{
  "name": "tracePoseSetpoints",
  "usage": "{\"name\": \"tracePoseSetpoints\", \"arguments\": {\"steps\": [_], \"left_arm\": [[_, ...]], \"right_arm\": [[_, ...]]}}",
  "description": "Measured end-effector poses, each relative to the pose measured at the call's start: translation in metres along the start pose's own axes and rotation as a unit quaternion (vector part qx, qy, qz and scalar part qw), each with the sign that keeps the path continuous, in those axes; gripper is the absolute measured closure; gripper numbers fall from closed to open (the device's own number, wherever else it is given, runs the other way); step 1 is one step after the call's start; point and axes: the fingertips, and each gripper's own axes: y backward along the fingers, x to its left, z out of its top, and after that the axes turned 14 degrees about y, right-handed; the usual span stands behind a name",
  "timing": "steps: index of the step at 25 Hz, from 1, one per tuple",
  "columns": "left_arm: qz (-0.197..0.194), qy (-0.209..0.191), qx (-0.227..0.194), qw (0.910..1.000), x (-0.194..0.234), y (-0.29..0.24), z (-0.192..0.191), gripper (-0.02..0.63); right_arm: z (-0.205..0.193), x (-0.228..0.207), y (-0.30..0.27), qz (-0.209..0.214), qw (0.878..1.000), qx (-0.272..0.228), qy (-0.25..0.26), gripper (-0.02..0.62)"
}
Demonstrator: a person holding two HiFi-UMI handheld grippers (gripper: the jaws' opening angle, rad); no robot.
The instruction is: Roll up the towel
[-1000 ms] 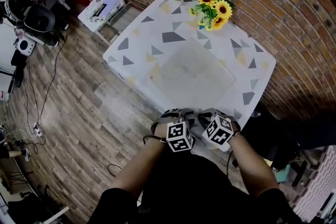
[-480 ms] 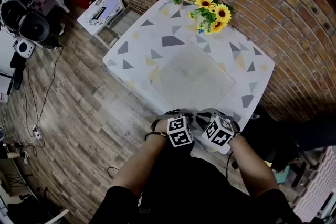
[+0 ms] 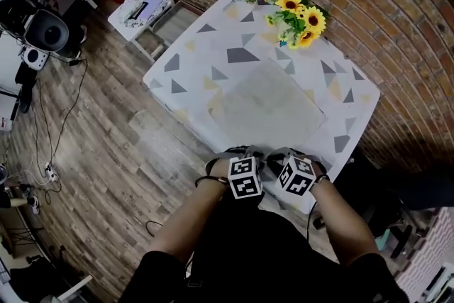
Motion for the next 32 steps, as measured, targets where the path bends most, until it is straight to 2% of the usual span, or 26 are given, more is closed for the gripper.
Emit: {"name": "tracePoseSetpoints", "arguments": {"steps": [1,3,6,8,11,14,17,19,21,22,26,28,30,32], "left_arm": [[0.020,-0.019,-0.001,0.9996,0.002,0.002,0.000,0.476],[0.044,-0.049,-0.005,0.9978,0.003,0.004,0.002,0.471],[0.048,-0.064,-0.011,0.9967,0.000,0.004,0.009,0.471],[0.054,-0.060,-0.010,0.9967,0.005,-0.001,0.008,0.482],[0.051,-0.042,-0.012,0.9978,0.015,-0.006,0.007,0.527],[0.021,-0.004,-0.015,0.9997,0.016,-0.006,0.005,0.550],[-0.015,0.036,-0.021,0.9990,0.013,-0.004,0.007,0.563],[-0.036,0.049,-0.023,0.9979,0.008,-0.002,0.006,0.566],[-0.056,0.056,-0.023,0.9966,0.001,0.000,0.005,0.568],[-0.067,0.058,-0.021,0.9958,-0.002,0.001,0.003,0.568],[-0.118,0.081,-0.010,0.9896,-0.017,0.002,-0.003,0.568],[-0.134,0.103,-0.007,0.9855,-0.019,0.001,-0.005,0.568],[-0.134,0.123,-0.006,0.9832,-0.015,-0.001,-0.007,0.568],[-0.112,0.122,-0.002,0.9862,-0.009,-0.001,-0.008,0.568]], "right_arm": [[0.000,-0.002,0.000,0.012,1.000,-0.004,-0.017,0.558],[0.001,-0.009,0.000,0.033,0.998,-0.014,-0.055,0.560],[0.001,-0.018,0.002,0.058,0.994,-0.021,-0.095,0.560],[0.001,-0.024,0.003,0.053,0.993,-0.023,-0.101,0.556],[0.003,-0.033,0.008,0.021,0.996,-0.033,-0.085,0.532],[0.004,-0.029,0.015,-0.002,0.999,-0.032,-0.041,0.501],[-0.003,-0.017,0.009,-0.002,1.000,-0.010,-0.007,0.463],[-0.008,-0.010,0.005,0.001,1.000,0.004,0.005,0.464],[-0.007,-0.004,0.005,0.007,1.000,0.003,0.011,0.510],[-0.006,0.000,0.007,0.014,1.000,-0.001,0.011,0.546],[-0.005,0.017,0.010,0.062,0.998,-0.022,-0.019,0.557],[-0.007,0.018,0.008,0.069,0.997,-0.024,-0.036,0.557],[-0.007,0.013,0.007,0.057,0.997,-0.020,-0.047,0.554],[-0.007,0.007,0.005,0.047,0.997,-0.016,-0.060,0.551]]}}
